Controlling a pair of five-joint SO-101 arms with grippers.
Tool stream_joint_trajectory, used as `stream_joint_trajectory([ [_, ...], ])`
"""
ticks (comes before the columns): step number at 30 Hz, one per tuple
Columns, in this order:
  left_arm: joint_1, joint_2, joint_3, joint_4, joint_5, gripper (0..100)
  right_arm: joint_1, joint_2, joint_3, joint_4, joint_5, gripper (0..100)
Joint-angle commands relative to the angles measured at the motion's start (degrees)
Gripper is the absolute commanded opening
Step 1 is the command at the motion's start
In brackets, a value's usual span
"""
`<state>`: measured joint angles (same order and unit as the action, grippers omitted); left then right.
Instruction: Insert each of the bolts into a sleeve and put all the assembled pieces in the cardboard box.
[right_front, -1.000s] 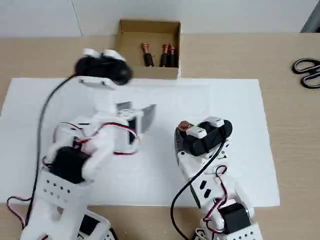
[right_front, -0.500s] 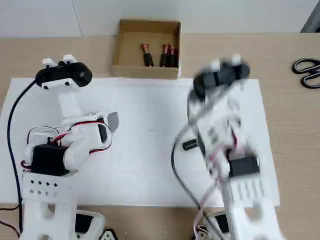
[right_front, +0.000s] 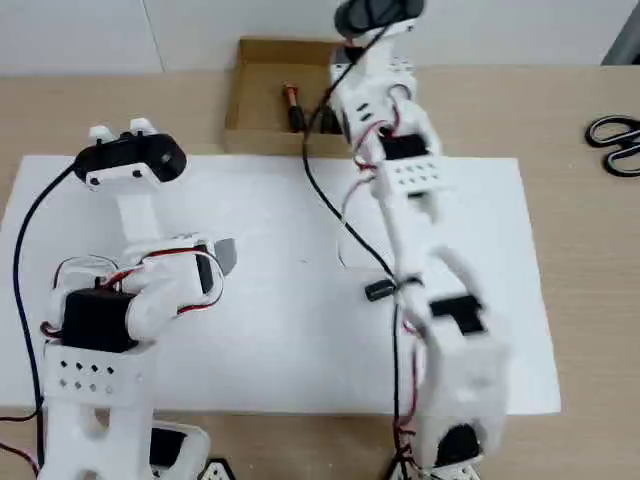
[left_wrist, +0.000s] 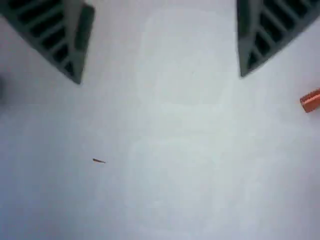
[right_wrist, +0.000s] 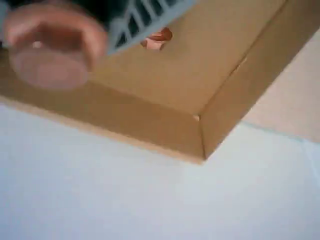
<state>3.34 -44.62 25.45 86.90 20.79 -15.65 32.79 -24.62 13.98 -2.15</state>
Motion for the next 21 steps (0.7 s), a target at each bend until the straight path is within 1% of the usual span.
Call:
stream_joint_trajectory([
  [1,-0.2,-1.2,-0.2,-0.2,-0.6,19,-1.6,12.0,-19.5,-1.6,0.4,0.4],
  [5,-0.2,-1.2,1.6,-0.3,-0.6,19,-2.8,23.2,-31.2,-1.3,0.4,0.7],
  [8,-0.2,-1.2,1.9,-0.3,-0.6,19,-3.4,28.4,-37.8,3.4,0.5,1.3],
  [10,-0.2,-1.2,1.9,-0.3,-0.6,19,-3.5,31.3,-41.5,6.5,0.5,5.8],
  [13,0.0,-1.2,1.9,-0.3,-0.6,19,-3.5,34.2,-46.3,11.0,0.4,17.0],
  [15,0.1,-1.2,1.9,-0.3,-0.6,19,-3.5,35.4,-49.1,13.9,0.4,21.7],
  [21,0.1,-1.2,1.6,-0.3,-0.6,19,-3.3,35.8,-57.4,19.3,0.4,22.3],
])
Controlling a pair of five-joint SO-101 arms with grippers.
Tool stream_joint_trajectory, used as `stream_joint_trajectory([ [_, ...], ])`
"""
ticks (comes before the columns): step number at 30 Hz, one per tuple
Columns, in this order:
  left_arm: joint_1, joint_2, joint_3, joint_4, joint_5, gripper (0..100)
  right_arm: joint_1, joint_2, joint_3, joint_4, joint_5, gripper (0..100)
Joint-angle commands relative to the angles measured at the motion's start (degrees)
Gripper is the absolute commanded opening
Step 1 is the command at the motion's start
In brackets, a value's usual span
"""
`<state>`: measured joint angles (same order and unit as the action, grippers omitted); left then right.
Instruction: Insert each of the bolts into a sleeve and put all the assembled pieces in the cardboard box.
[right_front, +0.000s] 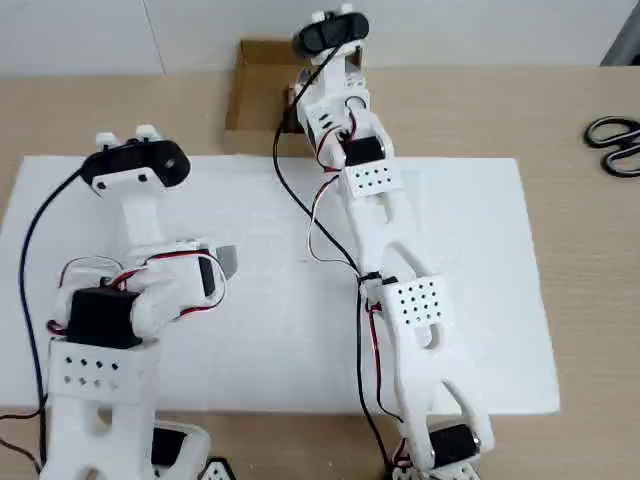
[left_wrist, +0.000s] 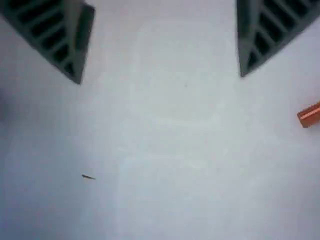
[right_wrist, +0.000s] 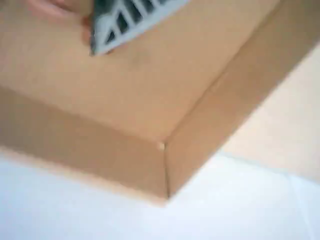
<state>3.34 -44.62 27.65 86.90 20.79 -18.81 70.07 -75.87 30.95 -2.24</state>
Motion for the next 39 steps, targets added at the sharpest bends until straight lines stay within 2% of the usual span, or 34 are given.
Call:
stream_joint_trajectory([
  [1,0.1,-1.2,-0.7,-0.3,-0.6,19,0.0,-1.5,-8.4,3.7,0.5,22.3],
  [5,0.1,-1.2,-0.7,-0.2,-0.6,19,0.0,-1.5,-20.7,15.1,0.6,22.3],
  [21,0.2,-1.2,-0.6,0.2,-0.6,19,2.2,-31.0,-20.7,62.7,0.3,22.3],
  [27,0.2,-1.2,-0.4,0.2,-0.6,19,3.5,-41.5,-19.7,65.9,0.4,22.3],
  [33,0.3,-1.2,-0.4,0.3,-0.5,19,3.6,-55.7,-1.8,66.2,0.4,22.3],
  [39,0.3,-1.2,-0.3,4.0,-0.5,19,3.3,-76.9,32.5,65.6,0.2,22.3],
])
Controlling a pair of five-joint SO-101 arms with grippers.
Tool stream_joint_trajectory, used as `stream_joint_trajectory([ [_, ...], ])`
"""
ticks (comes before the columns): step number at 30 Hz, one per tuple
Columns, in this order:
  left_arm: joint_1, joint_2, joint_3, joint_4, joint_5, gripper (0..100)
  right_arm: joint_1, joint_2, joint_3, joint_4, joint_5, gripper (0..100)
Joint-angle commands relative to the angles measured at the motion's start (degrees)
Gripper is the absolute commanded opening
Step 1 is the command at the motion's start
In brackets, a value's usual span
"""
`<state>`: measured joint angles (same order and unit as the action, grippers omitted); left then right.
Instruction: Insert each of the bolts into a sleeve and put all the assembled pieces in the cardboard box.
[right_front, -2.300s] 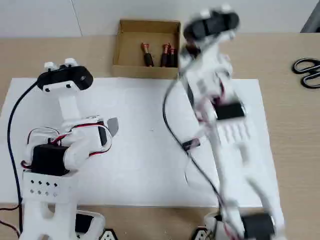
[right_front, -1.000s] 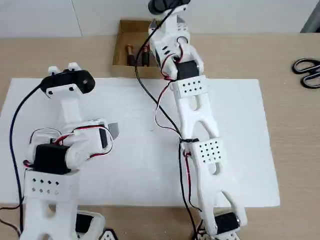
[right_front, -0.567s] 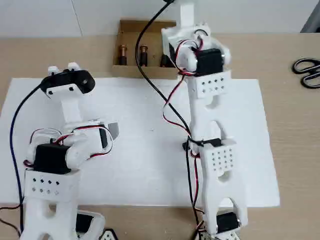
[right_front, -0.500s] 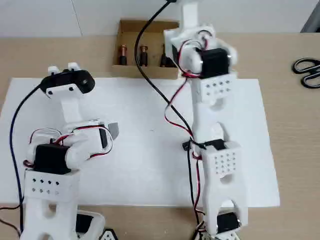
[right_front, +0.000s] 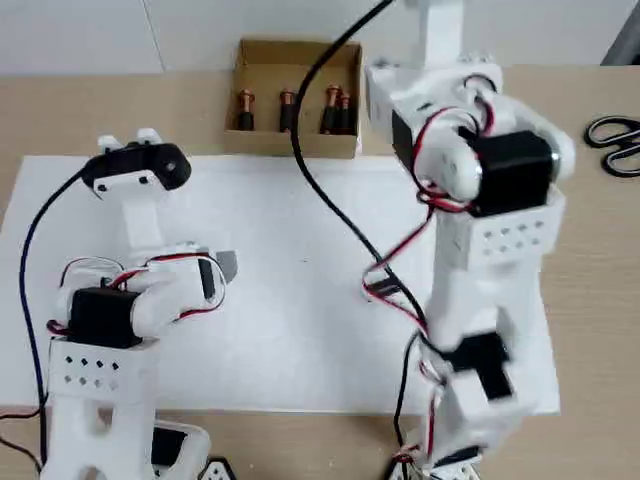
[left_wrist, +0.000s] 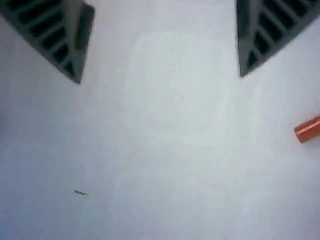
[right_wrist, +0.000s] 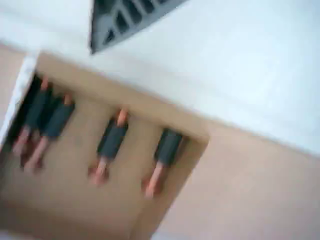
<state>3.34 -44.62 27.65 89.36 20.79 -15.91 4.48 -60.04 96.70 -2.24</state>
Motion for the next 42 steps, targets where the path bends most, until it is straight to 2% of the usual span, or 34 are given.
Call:
stream_joint_trajectory([
  [1,0.3,-1.2,-0.3,2.1,-0.5,19,0.4,-14.5,22.2,-0.6,0.2,22.3],
  [8,0.2,-1.2,-0.6,1.3,-0.4,19,0.5,-32.0,56.3,-2.2,0.4,22.3],
  [15,-0.2,-1.2,-0.5,0.8,1.2,19,3.3,-36.3,80.9,-17.6,1.9,22.3],
  [19,-0.2,-1.2,-0.6,0.8,4.2,19,4.5,-35.3,82.5,-19.6,18.8,22.5],
  [21,-0.2,-1.2,-0.6,0.8,4.5,19,4.5,-34.2,82.7,-19.6,23.1,22.3],
  [24,-0.3,-1.2,-0.6,0.8,5.8,19,4.5,-32.0,82.7,-19.5,34.1,22.3],
  [30,-0.3,-1.2,-0.7,0.8,6.0,19,4.5,-26.4,82.6,-17.1,50.9,22.3],
  [34,-0.3,-1.2,-0.5,0.9,5.8,19,2.9,-22.2,82.6,-16.7,57.6,22.4],
  [42,-0.3,-1.2,-0.4,1.1,5.8,19,1.0,-15.1,82.6,-17.2,63.6,22.5],
])
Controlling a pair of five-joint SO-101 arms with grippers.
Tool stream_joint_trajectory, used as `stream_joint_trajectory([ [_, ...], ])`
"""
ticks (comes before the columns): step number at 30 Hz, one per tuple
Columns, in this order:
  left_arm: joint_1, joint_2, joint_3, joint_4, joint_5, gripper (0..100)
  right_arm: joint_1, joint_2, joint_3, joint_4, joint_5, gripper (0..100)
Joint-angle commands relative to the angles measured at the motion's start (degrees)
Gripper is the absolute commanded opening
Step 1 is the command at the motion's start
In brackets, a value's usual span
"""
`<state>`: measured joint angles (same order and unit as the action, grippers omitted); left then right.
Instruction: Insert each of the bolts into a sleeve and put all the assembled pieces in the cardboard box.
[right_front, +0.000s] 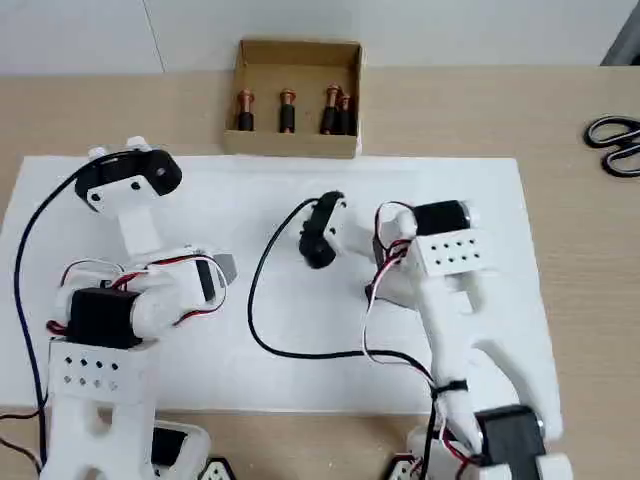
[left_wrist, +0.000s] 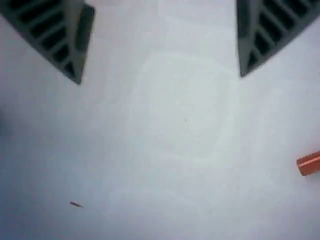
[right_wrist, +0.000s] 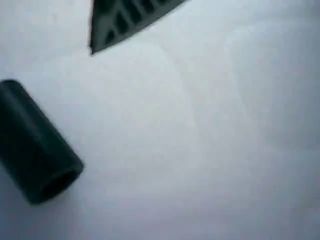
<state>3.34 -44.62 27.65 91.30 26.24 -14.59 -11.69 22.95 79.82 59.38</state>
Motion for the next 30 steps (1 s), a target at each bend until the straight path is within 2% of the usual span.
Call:
stream_joint_trajectory([
  [1,-0.3,-1.2,-0.4,-0.8,0.4,19,-0.3,2.0,-0.4,-0.3,2.5,22.5],
  [7,-0.3,-1.2,-0.4,-0.9,0.4,19,-0.3,7.5,-0.4,-1.1,4.8,22.5],
  [22,-0.3,-1.2,-0.3,-0.8,0.4,19,-3.1,14.9,-0.4,-6.7,4.7,22.1],
  [26,-0.3,-1.2,-0.3,-0.7,0.4,19,-3.0,16.4,-0.4,-7.3,4.6,16.2],
  [30,-0.3,-1.2,-0.3,-0.7,0.4,19,-2.9,17.2,-0.4,-7.3,4.3,4.7],
])
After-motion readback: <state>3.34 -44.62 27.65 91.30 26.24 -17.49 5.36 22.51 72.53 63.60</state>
